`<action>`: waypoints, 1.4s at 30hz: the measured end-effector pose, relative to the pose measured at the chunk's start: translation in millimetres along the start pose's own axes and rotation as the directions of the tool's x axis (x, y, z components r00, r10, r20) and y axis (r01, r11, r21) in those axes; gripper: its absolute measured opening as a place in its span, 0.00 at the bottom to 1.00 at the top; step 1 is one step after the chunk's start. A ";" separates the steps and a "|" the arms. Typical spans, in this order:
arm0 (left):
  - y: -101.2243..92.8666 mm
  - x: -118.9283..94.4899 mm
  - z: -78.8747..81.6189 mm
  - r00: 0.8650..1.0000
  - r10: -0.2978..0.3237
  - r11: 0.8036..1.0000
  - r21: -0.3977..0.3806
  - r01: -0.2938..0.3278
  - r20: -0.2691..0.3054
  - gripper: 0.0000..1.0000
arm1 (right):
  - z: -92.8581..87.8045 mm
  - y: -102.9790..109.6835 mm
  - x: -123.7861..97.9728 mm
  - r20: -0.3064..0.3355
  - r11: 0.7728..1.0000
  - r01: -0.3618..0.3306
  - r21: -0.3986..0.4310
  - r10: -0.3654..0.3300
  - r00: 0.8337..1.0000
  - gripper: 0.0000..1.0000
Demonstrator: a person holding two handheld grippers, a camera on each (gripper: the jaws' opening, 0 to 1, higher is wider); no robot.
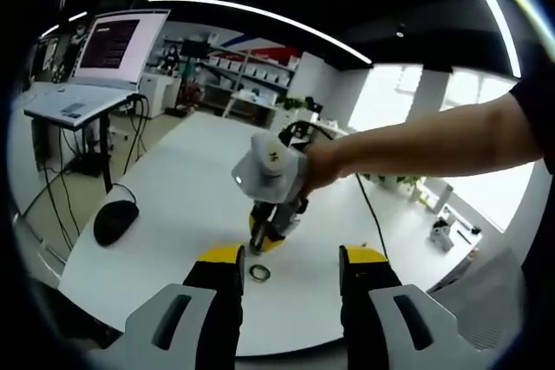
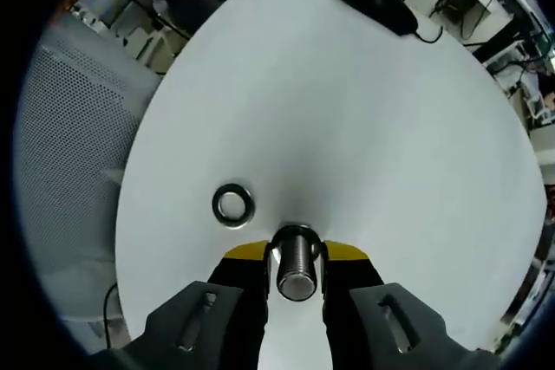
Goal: Place the washer onto the threaded stud by aligning its center hole with the stud, sliding it down to the base, and recovering from edge contact or off-axis alignment until the washer reaches the visible bottom stop.
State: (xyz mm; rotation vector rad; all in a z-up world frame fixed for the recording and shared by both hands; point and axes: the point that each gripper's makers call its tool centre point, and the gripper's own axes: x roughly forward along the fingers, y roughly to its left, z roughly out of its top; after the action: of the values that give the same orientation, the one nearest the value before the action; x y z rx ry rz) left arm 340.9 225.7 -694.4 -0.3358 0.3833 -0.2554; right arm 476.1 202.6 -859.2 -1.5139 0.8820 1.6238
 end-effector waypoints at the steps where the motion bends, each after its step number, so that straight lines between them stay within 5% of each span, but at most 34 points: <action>1: 0.0 0.0 0.0 1.000 0.000 1.000 0.000 0.000 0.000 0.42 | 0.2 0.1 -0.2 0.000 1.000 -0.001 0.001 0.001 1.000 0.23; 7: -0.1 0.5 -0.8 1.000 -0.001 1.000 0.003 0.001 -0.007 0.42 | 1.3 -1.6 -1.9 0.005 0.999 0.011 0.042 -0.011 1.000 0.25; 12: -0.9 1.5 -1.3 1.000 -0.003 1.000 0.007 0.003 -0.014 0.42 | 8.5 -3.8 -15.6 0.060 0.997 0.061 0.055 -0.064 0.996 0.39; 15: -0.4 2.0 -2.3 1.000 0.000 1.000 0.008 0.000 -0.021 0.40 | 12.4 -9.4 -30.1 0.110 0.989 0.119 0.086 -0.128 0.986 0.50; 24: -1.4 2.5 -3.8 0.999 -0.004 1.000 0.013 0.004 -0.033 0.39 | 12.2 -5.7 -68.0 0.273 0.953 0.154 0.259 -0.226 0.935 0.54; 29: -0.9 2.7 -5.3 0.999 -0.001 1.000 0.016 0.002 -0.043 0.39 | 3.0 11.2 -73.1 0.300 0.941 0.123 0.315 -0.222 0.928 0.54; 42: -0.6 2.1 -7.9 0.998 0.004 1.000 0.024 -0.003 -0.057 0.39 | 15.0 34.9 -98.7 0.473 0.850 0.059 0.523 -0.347 0.810 0.61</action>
State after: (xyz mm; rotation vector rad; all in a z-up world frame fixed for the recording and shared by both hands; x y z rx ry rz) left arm 339.5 222.4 -701.8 -0.3052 0.4363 -0.2660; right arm 441.8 192.4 -759.6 -0.6918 0.6865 1.4134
